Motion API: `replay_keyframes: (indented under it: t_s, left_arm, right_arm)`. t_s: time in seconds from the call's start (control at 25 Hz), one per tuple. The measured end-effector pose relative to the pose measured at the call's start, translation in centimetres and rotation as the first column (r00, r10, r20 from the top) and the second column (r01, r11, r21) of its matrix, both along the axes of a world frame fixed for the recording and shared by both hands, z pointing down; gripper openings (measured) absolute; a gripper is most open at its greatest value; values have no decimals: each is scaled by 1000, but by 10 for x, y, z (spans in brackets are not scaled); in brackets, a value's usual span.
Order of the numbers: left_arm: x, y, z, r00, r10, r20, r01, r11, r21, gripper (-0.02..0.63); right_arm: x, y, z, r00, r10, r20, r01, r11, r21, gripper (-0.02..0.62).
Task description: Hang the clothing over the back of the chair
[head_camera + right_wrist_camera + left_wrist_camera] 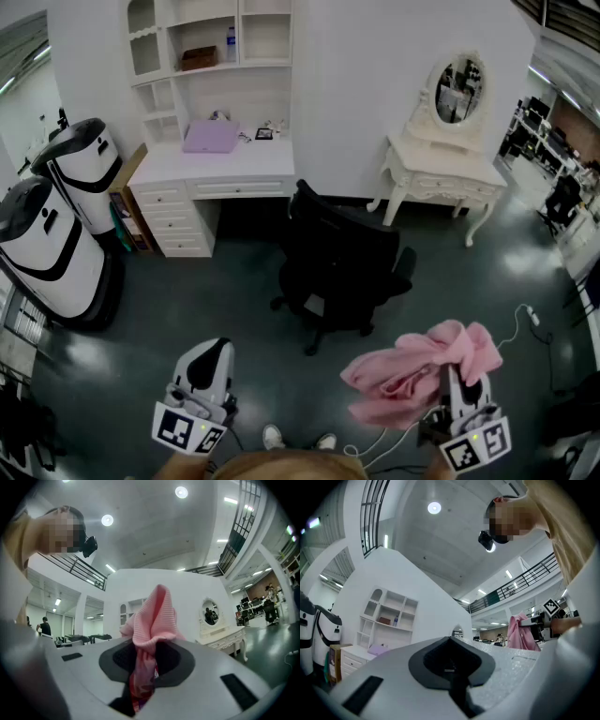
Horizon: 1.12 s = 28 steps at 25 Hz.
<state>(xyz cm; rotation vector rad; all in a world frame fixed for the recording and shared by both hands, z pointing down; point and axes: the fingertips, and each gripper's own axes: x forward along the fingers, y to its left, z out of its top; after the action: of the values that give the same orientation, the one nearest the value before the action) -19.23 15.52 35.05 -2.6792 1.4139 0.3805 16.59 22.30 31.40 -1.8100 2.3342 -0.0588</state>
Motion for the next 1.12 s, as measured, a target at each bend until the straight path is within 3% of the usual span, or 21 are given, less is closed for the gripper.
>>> replay_keyframes:
  t_s: [0.32, 0.76, 1.12]
  left_arm:
    - [13, 11, 0, 999, -35, -3, 35, 999, -12, 3]
    - [63, 44, -3, 994, -108, 11, 108, 994, -18, 3]
    - [86, 61, 27, 985, -167, 51, 171, 981, -93, 3]
  right_arm:
    - [7, 1, 1, 999, -48, -6, 48, 999, -11, 77]
    - [60, 13, 7, 991, -132, 26, 132, 991, -6, 77]
    - [90, 1, 58, 979, -205, 19, 206, 976, -75, 77]
